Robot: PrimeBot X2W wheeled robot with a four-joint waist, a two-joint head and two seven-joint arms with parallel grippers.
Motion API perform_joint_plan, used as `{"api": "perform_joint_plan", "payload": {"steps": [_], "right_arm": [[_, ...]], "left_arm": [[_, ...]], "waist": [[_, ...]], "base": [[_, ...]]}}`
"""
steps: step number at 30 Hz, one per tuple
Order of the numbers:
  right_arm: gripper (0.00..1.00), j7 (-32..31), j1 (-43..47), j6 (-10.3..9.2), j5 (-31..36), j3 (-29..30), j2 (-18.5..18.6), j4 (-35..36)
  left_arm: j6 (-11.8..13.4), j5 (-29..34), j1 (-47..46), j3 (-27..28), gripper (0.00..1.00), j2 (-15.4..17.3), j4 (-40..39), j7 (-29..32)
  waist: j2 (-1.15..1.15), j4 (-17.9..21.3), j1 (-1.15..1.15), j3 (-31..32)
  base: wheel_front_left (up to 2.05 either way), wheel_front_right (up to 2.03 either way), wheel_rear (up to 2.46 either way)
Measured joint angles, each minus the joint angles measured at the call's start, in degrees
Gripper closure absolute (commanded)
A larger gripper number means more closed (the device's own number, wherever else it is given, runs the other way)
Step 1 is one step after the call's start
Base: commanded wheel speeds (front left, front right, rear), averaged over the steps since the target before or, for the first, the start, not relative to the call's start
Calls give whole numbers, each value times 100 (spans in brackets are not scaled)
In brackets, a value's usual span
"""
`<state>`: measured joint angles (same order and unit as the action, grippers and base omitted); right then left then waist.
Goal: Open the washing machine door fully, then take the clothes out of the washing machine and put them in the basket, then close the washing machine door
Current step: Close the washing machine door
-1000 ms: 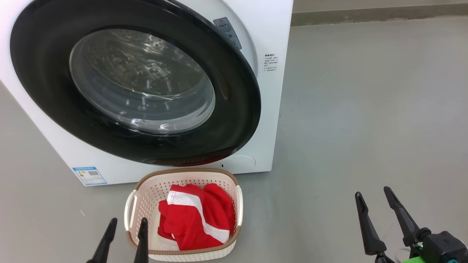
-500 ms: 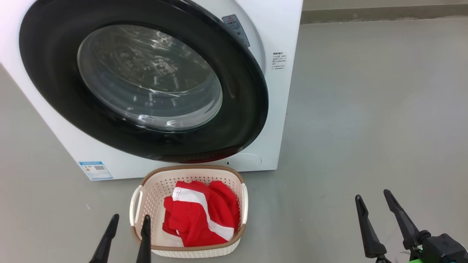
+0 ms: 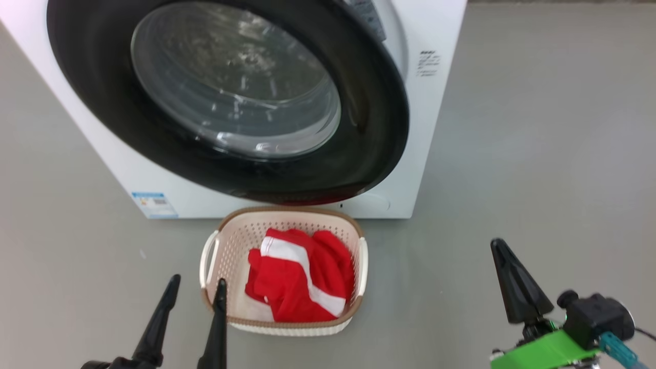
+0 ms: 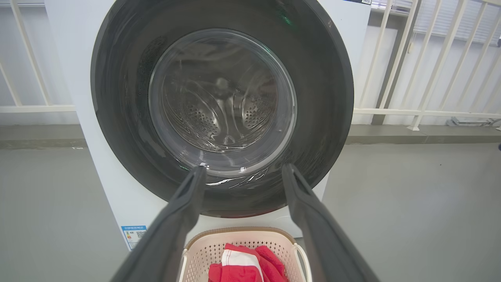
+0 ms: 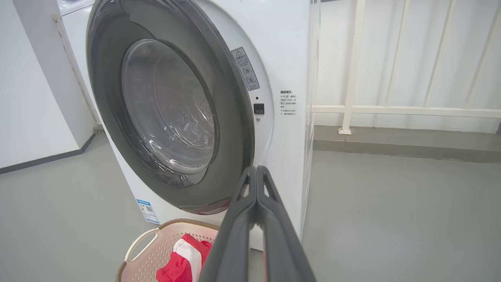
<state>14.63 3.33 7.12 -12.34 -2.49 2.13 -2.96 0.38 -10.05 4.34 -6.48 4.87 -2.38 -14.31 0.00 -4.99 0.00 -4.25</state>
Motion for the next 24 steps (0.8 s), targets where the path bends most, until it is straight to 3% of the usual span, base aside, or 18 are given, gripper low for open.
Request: {"api": "perform_joint_plan", "payload": {"steps": [24], "right_arm": [[100,1,-2925,0,525,-739,124,-1522]], "left_arm": [[-196,45,-720,-276,0,-209,-221,-11]], "waist": [[0,-701,0,-1215]], "base": [[0,0,0]]}}
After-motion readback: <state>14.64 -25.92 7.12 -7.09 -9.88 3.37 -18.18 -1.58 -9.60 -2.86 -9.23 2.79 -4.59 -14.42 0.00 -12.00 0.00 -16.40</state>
